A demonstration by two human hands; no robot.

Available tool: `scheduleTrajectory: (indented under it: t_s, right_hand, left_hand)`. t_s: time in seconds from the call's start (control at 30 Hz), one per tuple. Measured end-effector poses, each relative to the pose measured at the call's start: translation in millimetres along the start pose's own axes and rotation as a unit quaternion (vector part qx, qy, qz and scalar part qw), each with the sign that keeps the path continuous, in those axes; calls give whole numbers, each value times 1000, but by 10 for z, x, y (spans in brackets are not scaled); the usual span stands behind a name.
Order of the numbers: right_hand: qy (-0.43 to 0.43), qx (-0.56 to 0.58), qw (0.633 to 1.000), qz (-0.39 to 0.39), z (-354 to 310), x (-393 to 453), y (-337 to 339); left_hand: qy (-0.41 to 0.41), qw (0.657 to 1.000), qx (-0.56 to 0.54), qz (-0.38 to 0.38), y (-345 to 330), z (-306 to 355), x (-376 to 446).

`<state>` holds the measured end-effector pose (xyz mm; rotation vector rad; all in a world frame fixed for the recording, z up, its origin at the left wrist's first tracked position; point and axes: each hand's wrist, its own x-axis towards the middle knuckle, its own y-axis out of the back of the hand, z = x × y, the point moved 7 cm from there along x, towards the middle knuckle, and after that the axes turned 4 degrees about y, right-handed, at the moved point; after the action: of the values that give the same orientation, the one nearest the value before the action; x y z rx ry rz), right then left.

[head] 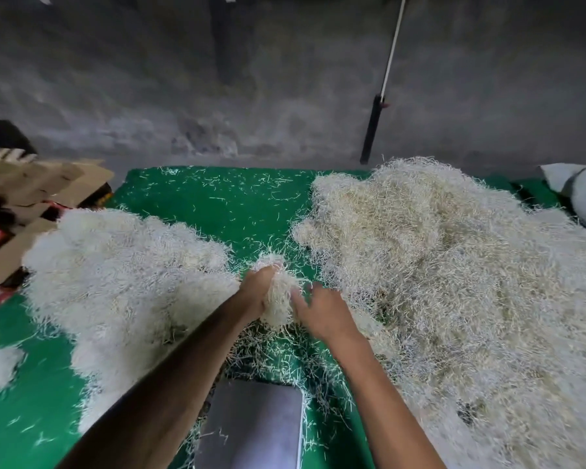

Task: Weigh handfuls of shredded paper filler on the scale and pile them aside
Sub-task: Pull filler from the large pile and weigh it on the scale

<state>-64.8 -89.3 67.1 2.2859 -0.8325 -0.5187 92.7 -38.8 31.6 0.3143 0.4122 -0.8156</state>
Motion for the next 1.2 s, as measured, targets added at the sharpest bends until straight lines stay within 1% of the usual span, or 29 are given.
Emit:
scheduleTrajectory:
  t_s: [0.07,0.1,0.17,0.2,0.23,0.27,0.3,0.37,0.4,0.43,0.47,0.53,0.6,0.63,0.67,0.7,0.77,0.8,0.83,0.87,0.93,1.0,1.07,1.13,1.2]
  right_hand:
    - [27,151,988,-23,-286,-69,-213]
    - [37,207,977,-19,-352,-99,-312]
    - [19,268,962,48,-338,-132,-374]
    - [-6,290,954,74,-276,-142,-413]
    - [-40,314,944,90,-216,-169,-453]
    - [-66,331,937,95,-167,-186,-500]
    - [-81,337,933,97,-153,-214,-542]
    - [-96,328,932,125,-149,-291,-561]
    - [-104,318,931,144,-109,-341,-573]
    - [-118,306,932,157,-40,-397,-601]
    - [-135,293,932,164,51,-450,-653]
    - [-168,270,935,154,274,-622,-859]
    - [-205,249,933,157,476,-814,-1110]
    - [-218,254,928,163,553,-919,-1216]
    - [-220,272,921,172,607,-1005,-1299]
    - [-209,300,916,165,607,-1077,-1378]
    - [-189,351,913,91,527,-1217,-1596]
    - [-190,336,920,66,479,-1305,-1674]
    - [-194,303,931,61,460,-1393,-1724]
    - [-203,274,937,79,474,-1460,-1735]
    - [-235,276,922,135,622,-1546,-1699]
    - [-258,277,912,155,748,-1604,-1641]
    - [-250,250,922,155,774,-1648,-1631]
    - [-223,207,940,153,728,-1704,-1641]
    - [-189,155,958,149,670,-1743,-1599]
  left_hand:
    - [-56,992,-6,-110,3,54,-250]
    - [-46,987,-21,-150,49,32,-373]
    - [27,962,-101,-251,155,25,-572]
    - [45,960,-111,-251,302,-3,-568]
    - [64,973,-79,-207,520,-20,-608]
    - [53,980,-69,-181,717,-24,-560]
    - [42,981,-58,-180,825,-50,-608]
    - [45,974,-35,-219,907,-110,-737]
    - [31,973,-6,-228,917,-139,-807]
    - [38,971,23,-235,915,-210,-850]
    - [83,967,34,-240,932,-342,-869]
    - [142,963,59,-221,985,-714,-904]
    - [200,953,30,-224,1016,-1126,-935]
    - [220,950,-2,-223,1009,-1314,-961]
    - [238,946,-34,-216,1004,-1482,-974]
    - [248,944,-68,-205,998,-1615,-986]
    - [250,945,-101,-185,989,-1828,-1031]
    - [256,943,-117,-178,980,-1918,-1063]
    - [261,943,-131,-163,998,-1990,-1093]
    - [259,947,-128,-139,1041,-2053,-1103]
    - [260,954,-119,-93,1173,-2144,-1129]
    - [251,961,-93,-71,1298,-2225,-1151]
    - [229,971,-46,-44,1386,-2307,-1169]
    - [216,976,-9,-14,1401,-2371,-1220]
    - [190,982,2,-20,1385,-2403,-1278]
